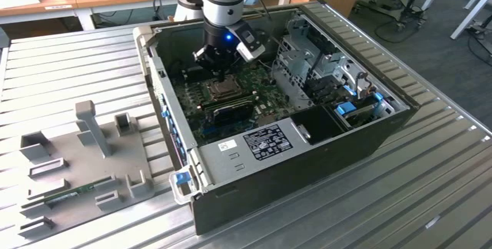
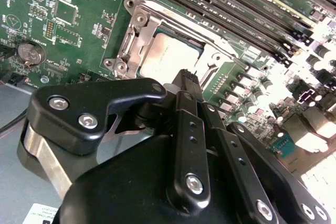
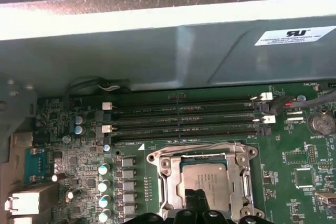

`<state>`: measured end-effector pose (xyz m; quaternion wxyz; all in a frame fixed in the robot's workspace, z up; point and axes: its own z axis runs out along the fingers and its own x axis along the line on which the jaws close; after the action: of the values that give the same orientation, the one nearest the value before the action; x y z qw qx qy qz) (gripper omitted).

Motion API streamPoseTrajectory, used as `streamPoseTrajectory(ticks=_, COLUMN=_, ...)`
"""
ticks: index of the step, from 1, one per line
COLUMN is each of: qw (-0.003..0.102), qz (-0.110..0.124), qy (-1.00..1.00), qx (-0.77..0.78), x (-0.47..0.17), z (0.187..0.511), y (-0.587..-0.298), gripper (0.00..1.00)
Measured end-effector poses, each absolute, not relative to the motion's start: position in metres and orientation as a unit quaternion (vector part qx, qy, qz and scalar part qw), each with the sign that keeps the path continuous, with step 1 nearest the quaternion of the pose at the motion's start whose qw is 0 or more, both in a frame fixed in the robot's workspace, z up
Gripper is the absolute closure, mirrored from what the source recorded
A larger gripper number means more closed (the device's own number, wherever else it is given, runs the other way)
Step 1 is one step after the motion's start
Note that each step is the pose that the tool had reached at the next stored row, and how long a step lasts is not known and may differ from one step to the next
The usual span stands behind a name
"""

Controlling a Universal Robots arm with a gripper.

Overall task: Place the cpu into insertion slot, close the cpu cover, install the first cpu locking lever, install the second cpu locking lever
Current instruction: 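Install the first cpu locking lever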

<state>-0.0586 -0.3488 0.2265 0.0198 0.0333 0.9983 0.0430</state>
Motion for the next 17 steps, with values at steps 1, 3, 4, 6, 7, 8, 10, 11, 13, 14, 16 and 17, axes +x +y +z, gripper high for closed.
streamPoseTrajectory(ticks=1, qw=0.021, qz=0.043, qy=0.998, qx=0.031, x=-0.0582, z=0.2265, y=-0.3488, gripper=0.90)
streamPoseTrajectory(ticks=3, qw=0.022, qz=0.043, qy=0.999, qx=0.025, x=-0.0574, z=0.2264, y=-0.3488, gripper=0.90)
streamPoseTrajectory(ticks=4, qw=0.022, qz=0.043, qy=0.999, qx=0.022, x=-0.0568, z=0.2264, y=-0.3488, gripper=0.90)
streamPoseTrajectory(ticks=6, qw=0.022, qz=0.043, qy=0.999, qx=0.017, x=-0.0554, z=0.2263, y=-0.3488, gripper=0.90)
streamPoseTrajectory(ticks=7, qw=0.023, qz=0.043, qy=0.999, qx=0.016, x=-0.0551, z=0.2263, y=-0.3488, gripper=0.90)
streamPoseTrajectory(ticks=8, qw=0.022, qz=0.043, qy=0.999, qx=0.016, x=-0.0551, z=0.2263, y=-0.3488, gripper=0.90)
streamPoseTrajectory(ticks=10, qw=0.022, qz=0.043, qy=0.999, qx=0.015, x=-0.0551, z=0.2265, y=-0.3488, gripper=0.90)
streamPoseTrajectory(ticks=11, qw=0.022, qz=0.043, qy=0.999, qx=0.015, x=-0.0551, z=0.2273, y=-0.3488, gripper=0.90)
streamPoseTrajectory(ticks=13, qw=0.022, qz=0.043, qy=0.999, qx=0.015, x=-0.0550, z=0.2292, y=-0.3488, gripper=0.90)
streamPoseTrajectory(ticks=14, qw=0.022, qz=0.043, qy=0.999, qx=0.015, x=-0.0550, z=0.2291, y=-0.3488, gripper=0.90)
streamPoseTrajectory(ticks=16, qw=0.023, qz=0.044, qy=0.999, qx=0.015, x=-0.0546, z=0.2291, y=-0.3488, gripper=0.90)
streamPoseTrajectory(ticks=17, qw=0.022, qz=0.043, qy=0.999, qx=0.015, x=-0.0535, z=0.2292, y=-0.3488, gripper=0.90)
